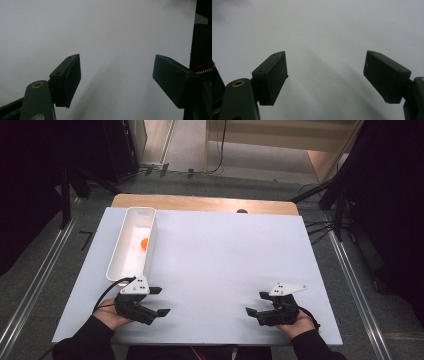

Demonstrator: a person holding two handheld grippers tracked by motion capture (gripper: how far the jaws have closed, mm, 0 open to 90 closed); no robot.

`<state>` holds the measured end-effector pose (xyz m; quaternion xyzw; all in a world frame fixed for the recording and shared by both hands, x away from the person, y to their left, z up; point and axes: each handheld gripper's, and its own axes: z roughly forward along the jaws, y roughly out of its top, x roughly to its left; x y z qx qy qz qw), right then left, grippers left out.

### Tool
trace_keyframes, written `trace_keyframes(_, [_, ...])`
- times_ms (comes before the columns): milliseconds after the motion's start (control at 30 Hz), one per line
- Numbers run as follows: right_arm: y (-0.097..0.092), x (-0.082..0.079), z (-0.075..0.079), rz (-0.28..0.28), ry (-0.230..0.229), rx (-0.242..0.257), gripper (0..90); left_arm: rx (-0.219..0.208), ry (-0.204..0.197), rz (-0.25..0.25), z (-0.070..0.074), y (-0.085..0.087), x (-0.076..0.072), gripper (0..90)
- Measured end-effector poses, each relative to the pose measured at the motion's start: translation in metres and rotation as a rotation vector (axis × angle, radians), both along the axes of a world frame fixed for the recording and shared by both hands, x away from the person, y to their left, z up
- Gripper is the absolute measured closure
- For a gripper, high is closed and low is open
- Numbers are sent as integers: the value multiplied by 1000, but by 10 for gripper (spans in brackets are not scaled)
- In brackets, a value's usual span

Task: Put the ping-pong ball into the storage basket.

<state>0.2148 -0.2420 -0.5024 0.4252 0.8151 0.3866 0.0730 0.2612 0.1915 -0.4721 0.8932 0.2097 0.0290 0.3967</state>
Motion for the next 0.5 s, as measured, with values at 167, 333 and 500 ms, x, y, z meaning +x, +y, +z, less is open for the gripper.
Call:
trace_keyframes(167, [0, 0, 0, 1, 0, 0, 181, 1, 1, -2, 0, 0, 0, 233])
trace_keyframes(333, [0, 0, 0, 2, 0, -1, 180, 2, 0, -2, 0, 0, 0, 233])
trace_keyframes(500, [0, 0, 0, 1, -1, -2, 181, 6, 0, -3, -1, 0, 1, 233])
